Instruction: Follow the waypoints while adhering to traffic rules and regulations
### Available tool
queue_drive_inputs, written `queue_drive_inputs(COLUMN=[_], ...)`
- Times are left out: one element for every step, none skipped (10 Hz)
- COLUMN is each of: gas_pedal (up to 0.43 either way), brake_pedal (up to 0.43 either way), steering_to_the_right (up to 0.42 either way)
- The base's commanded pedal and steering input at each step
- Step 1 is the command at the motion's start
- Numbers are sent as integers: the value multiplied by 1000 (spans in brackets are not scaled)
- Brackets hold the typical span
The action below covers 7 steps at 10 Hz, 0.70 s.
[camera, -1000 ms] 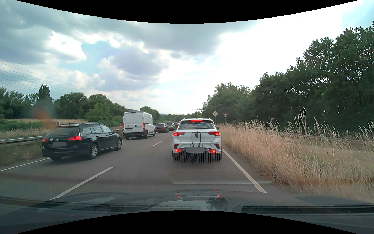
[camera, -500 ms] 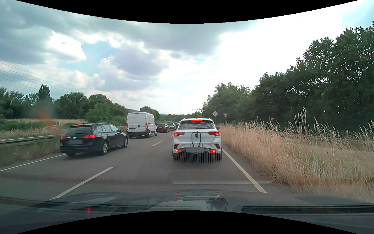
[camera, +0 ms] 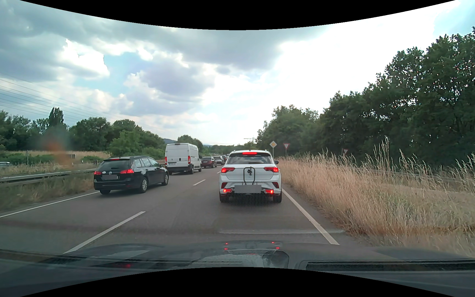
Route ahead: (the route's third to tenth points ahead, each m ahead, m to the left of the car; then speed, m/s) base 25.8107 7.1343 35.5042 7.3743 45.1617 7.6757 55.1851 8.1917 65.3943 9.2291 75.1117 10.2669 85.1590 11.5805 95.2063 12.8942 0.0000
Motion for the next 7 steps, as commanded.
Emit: queue_drive_inputs(gas_pedal=[0, 0, 0, 0, 0, 0, 0], brake_pedal=[250, 250, 250, 250, 250, 250, 250], steering_to_the_right=[-15, -16, -15, -15, -15, -16, -15])
